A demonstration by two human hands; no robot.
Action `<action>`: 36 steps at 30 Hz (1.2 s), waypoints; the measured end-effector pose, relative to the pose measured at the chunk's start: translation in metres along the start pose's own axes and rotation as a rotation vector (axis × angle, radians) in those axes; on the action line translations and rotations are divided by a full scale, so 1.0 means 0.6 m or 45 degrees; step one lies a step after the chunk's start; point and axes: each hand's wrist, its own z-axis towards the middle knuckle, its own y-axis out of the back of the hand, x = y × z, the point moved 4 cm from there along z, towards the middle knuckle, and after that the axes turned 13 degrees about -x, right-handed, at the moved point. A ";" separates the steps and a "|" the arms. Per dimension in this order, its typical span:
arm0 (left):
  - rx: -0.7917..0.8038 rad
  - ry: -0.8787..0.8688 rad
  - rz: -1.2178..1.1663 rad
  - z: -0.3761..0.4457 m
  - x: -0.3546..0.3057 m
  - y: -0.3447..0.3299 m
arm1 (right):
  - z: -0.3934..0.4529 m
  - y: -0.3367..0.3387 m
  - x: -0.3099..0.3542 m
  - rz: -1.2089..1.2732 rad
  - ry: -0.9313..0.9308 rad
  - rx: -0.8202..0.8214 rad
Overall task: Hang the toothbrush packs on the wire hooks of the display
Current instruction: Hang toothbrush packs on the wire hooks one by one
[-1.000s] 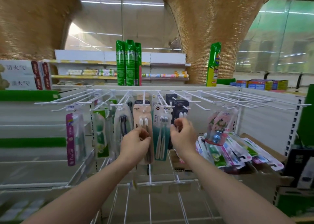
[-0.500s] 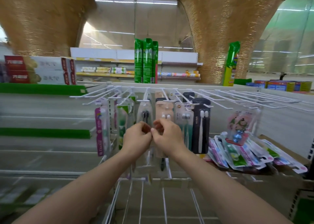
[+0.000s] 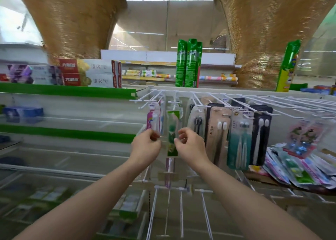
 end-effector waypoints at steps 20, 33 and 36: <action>0.220 -0.094 -0.178 -0.051 -0.073 -0.099 | 0.010 0.154 -0.108 -0.056 -0.193 -0.546; 0.209 -0.092 -0.183 -0.054 -0.089 -0.114 | 0.075 0.151 -0.145 0.286 -0.511 -0.341; 0.210 -0.065 -0.186 -0.056 -0.093 -0.118 | 0.072 0.152 -0.151 0.288 -0.462 -0.321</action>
